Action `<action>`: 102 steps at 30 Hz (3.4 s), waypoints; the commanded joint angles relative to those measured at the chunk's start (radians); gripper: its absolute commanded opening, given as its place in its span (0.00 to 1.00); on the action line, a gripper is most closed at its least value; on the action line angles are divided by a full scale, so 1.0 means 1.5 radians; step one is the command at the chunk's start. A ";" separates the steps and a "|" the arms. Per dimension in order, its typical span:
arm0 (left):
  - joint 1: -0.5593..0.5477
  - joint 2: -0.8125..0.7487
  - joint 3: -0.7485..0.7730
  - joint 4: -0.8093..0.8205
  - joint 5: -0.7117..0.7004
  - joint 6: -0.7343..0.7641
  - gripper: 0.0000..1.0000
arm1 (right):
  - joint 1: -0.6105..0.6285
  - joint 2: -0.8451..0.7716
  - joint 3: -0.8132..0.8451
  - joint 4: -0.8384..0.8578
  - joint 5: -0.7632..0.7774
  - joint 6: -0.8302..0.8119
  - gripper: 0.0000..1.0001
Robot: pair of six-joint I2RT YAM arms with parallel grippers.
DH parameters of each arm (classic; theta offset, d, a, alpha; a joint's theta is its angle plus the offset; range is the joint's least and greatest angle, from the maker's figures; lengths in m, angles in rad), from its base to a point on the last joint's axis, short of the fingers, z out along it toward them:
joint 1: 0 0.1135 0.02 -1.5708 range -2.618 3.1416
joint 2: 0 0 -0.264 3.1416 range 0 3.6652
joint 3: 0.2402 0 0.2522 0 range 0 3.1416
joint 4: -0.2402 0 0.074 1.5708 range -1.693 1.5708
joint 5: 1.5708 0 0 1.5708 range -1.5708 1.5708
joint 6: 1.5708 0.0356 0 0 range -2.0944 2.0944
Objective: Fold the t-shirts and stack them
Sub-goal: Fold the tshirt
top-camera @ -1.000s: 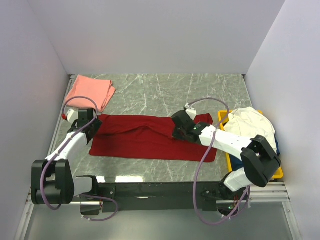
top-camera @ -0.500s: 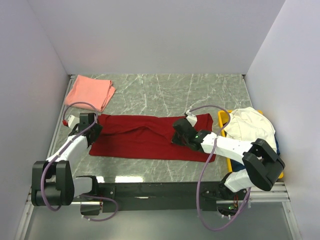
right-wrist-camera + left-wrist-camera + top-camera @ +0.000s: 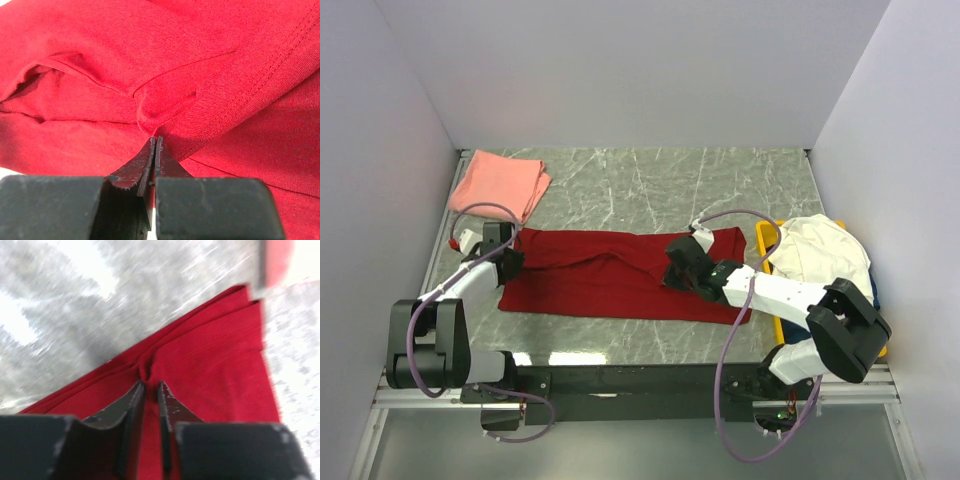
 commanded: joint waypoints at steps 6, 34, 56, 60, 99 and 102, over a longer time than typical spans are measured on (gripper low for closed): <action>0.008 0.032 0.133 0.013 -0.038 0.039 0.08 | 0.004 -0.044 0.002 -0.004 0.027 -0.005 0.00; 0.038 -0.005 0.039 0.072 -0.026 0.041 0.12 | 0.006 -0.050 -0.045 0.068 -0.130 -0.002 0.16; -0.314 -0.098 0.077 0.137 0.059 0.177 0.63 | -0.361 -0.101 0.062 -0.113 -0.180 -0.240 0.56; -0.429 -0.043 0.101 0.188 0.093 0.218 0.64 | -0.381 -0.011 0.091 -0.094 -0.210 -0.272 0.56; -0.680 0.267 0.281 0.123 0.077 0.223 0.39 | -0.369 0.118 0.085 -0.029 -0.245 -0.268 0.40; -0.681 0.272 0.285 0.119 0.078 0.227 0.34 | -0.364 0.117 0.086 -0.039 -0.241 -0.273 0.33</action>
